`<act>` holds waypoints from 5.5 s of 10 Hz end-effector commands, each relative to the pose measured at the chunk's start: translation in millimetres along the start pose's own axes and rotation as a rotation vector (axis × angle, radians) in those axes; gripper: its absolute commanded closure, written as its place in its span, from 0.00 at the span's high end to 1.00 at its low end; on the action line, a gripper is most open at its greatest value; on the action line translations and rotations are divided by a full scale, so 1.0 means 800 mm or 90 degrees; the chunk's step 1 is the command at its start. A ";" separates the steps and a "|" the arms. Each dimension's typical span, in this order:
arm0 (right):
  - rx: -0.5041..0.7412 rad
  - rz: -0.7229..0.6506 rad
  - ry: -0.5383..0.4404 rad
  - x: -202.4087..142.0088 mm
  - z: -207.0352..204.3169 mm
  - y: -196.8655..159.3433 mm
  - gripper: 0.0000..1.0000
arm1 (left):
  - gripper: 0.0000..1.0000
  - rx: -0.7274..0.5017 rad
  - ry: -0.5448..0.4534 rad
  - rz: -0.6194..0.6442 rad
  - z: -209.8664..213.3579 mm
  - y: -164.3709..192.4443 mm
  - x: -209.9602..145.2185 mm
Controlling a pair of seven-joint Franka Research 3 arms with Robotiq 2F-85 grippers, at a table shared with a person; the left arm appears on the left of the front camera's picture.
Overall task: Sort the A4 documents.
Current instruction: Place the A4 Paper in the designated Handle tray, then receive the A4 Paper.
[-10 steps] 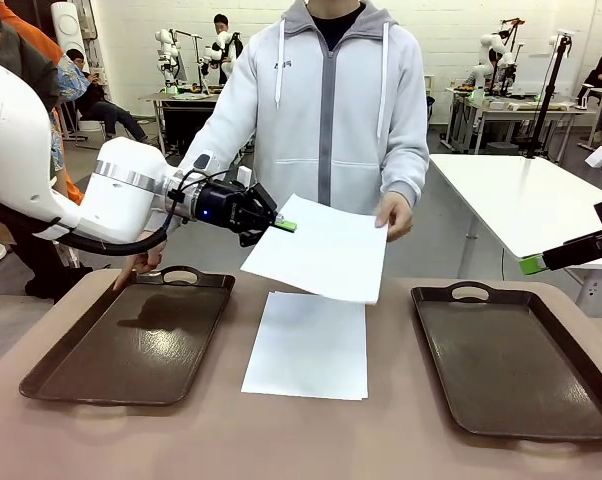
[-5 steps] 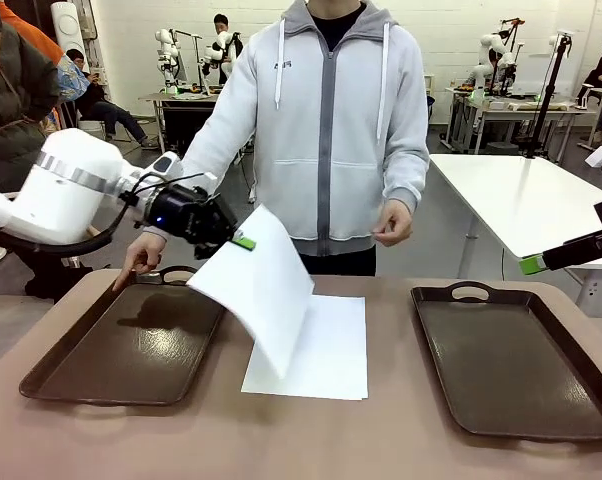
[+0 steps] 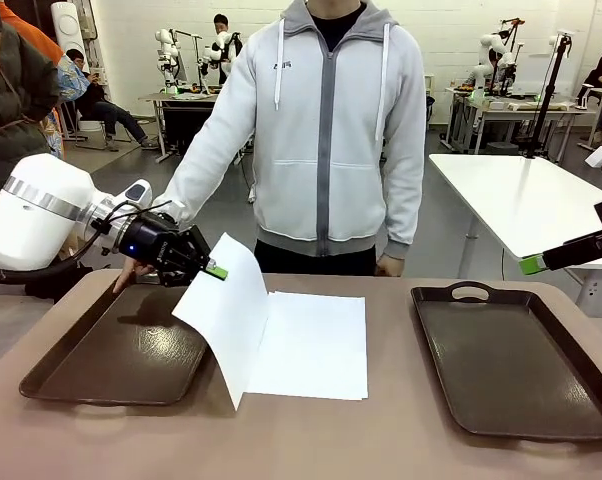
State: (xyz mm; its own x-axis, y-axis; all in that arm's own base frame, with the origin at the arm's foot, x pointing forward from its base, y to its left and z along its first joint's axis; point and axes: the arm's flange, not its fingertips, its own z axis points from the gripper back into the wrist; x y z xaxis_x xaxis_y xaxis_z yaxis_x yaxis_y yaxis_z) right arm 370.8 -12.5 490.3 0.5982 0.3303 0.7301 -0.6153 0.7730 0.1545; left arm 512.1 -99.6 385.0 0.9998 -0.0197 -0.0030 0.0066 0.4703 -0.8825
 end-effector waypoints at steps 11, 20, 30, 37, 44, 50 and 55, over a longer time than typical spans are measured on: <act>0.012 -0.004 -0.007 -0.001 -0.001 -0.001 1.00 | 0.01 0.299 -0.061 0.025 0.117 0.088 0.042; 0.012 -0.004 -0.007 -0.001 -0.001 -0.001 1.00 | 0.01 0.358 0.036 -0.011 0.158 0.108 0.074; 0.012 -0.004 -0.007 -0.001 -0.001 -0.001 1.00 | 0.21 0.397 0.046 0.030 0.135 0.137 0.070; 0.012 -0.004 -0.007 -0.001 -0.001 -0.001 1.00 | 0.87 0.469 -0.013 0.088 0.167 0.144 0.042; 0.012 -0.004 -0.007 -0.001 -0.001 -0.001 1.00 | 1.00 0.441 -0.019 0.083 0.171 0.142 0.046; 0.012 -0.004 -0.007 -0.001 -0.001 -0.001 1.00 | 1.00 0.441 -0.019 0.083 0.171 0.142 0.046; 0.012 -0.004 -0.007 -0.001 -0.001 -0.001 1.00 | 1.00 0.441 -0.019 0.083 0.171 0.142 0.046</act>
State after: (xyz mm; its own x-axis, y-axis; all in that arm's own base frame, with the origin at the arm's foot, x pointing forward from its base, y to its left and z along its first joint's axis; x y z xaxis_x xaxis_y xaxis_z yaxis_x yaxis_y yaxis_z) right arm 370.8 -13.6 490.4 0.5991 0.3286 0.7301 -0.6131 0.7748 0.1544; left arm 550.7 72.0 347.4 0.9936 0.0876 -0.0707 -0.1084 0.9144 -0.3901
